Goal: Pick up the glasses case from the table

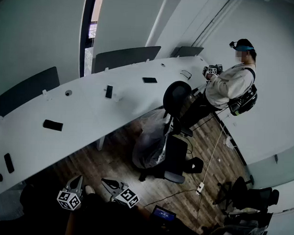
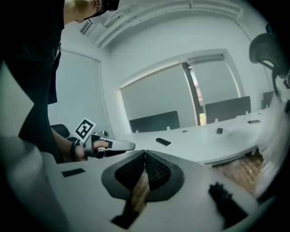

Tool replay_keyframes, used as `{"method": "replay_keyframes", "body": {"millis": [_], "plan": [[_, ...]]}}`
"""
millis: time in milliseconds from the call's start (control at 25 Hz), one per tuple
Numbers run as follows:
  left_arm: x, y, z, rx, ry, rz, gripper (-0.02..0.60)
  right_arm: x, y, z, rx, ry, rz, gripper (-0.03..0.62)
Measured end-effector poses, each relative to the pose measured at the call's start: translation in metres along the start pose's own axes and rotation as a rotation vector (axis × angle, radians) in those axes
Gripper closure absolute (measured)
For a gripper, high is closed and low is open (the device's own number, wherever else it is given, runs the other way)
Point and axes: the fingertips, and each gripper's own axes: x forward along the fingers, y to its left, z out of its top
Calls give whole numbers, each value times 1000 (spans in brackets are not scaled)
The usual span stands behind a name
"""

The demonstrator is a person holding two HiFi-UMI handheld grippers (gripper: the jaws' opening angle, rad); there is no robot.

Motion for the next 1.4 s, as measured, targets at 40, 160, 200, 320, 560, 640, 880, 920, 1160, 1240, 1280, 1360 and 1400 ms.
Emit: {"method": "replay_keyframes", "body": {"millis": [40,160,200,320,560,640,880,920,1160,1240,1280,1360,1400], "plan": [[-2,13,6,4,-1,2,574,13,2,2,-13,10,7,586],[-7,48,23,22,4,9,574,46,1,11,-29,26,11,586],[-10,58,28,29,7,13,574,55,-1,16,-26,26,6,586],[-20,86,39,49,14,28,574,83,-2,25,-19,28,-2,586],[-13,120,53,132,30,73,574,104,-8,30,-21,57,8,586],[-13,138,60,131,29,80,574,118,-9,30,-20,69,9,586],[0,181,92,111,7,135,574,171,-29,38,10,68,43,586],[7,183,96,116,9,142,574,177,-35,40,15,66,57,586],[59,186,118,140,46,188,574,214,-104,71,13,35,97,586],[75,188,127,154,66,195,574,222,-130,84,25,10,87,586],[83,190,130,168,84,200,574,224,-143,89,35,1,82,586],[97,196,133,192,122,216,574,225,-167,93,53,-1,76,586],[104,199,136,202,136,226,574,224,-178,94,58,2,75,586]]}}
